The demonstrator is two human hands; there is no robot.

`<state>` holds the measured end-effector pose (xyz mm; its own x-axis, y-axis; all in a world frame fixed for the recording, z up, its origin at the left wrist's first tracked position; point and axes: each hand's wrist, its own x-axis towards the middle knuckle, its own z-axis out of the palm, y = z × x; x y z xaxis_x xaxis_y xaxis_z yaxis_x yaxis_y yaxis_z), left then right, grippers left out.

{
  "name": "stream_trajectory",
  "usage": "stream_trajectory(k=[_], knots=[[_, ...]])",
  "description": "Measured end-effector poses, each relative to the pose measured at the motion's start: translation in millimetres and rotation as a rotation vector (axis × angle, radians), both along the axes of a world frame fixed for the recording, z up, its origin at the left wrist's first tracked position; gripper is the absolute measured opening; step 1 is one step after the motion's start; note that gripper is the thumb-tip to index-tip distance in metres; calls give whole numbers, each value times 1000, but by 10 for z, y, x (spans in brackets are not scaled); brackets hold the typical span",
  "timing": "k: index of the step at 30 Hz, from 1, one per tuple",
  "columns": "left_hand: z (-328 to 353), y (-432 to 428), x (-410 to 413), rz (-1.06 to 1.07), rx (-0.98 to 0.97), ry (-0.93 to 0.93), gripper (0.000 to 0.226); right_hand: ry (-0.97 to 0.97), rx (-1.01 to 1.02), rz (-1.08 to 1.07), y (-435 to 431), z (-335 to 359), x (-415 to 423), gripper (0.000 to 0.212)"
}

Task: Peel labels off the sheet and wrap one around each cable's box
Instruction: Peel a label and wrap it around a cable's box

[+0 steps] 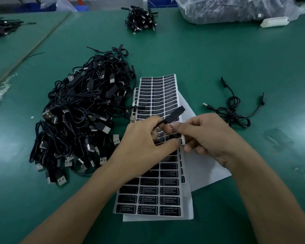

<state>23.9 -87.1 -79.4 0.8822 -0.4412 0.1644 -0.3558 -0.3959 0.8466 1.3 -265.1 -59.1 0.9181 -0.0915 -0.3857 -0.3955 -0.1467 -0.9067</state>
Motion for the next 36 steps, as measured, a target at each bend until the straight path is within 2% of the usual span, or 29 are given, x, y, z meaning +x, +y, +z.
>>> stream_trajectory(k=[4, 8, 14, 22, 27, 36], knots=[[-9, 14, 14, 29, 19, 7, 19, 41, 160, 27, -55, 48, -6, 12], [-3, 26, 26, 34, 3, 18, 18, 51, 255, 49, -101, 57, -15, 10], [-5, 32, 32, 21, 2, 31, 16, 119, 155, 121, -72, 39, -17, 14], [7, 34, 22, -1, -52, 30, 13, 62, 229, 161, -75, 45, -16, 16], [15, 37, 20, 15, -64, 35, 15, 47, 285, 153, -86, 32, -2, 25], [15, 12, 3, 28, -61, 19, 20, 19, 154, 191, -29, 35, -13, 26]])
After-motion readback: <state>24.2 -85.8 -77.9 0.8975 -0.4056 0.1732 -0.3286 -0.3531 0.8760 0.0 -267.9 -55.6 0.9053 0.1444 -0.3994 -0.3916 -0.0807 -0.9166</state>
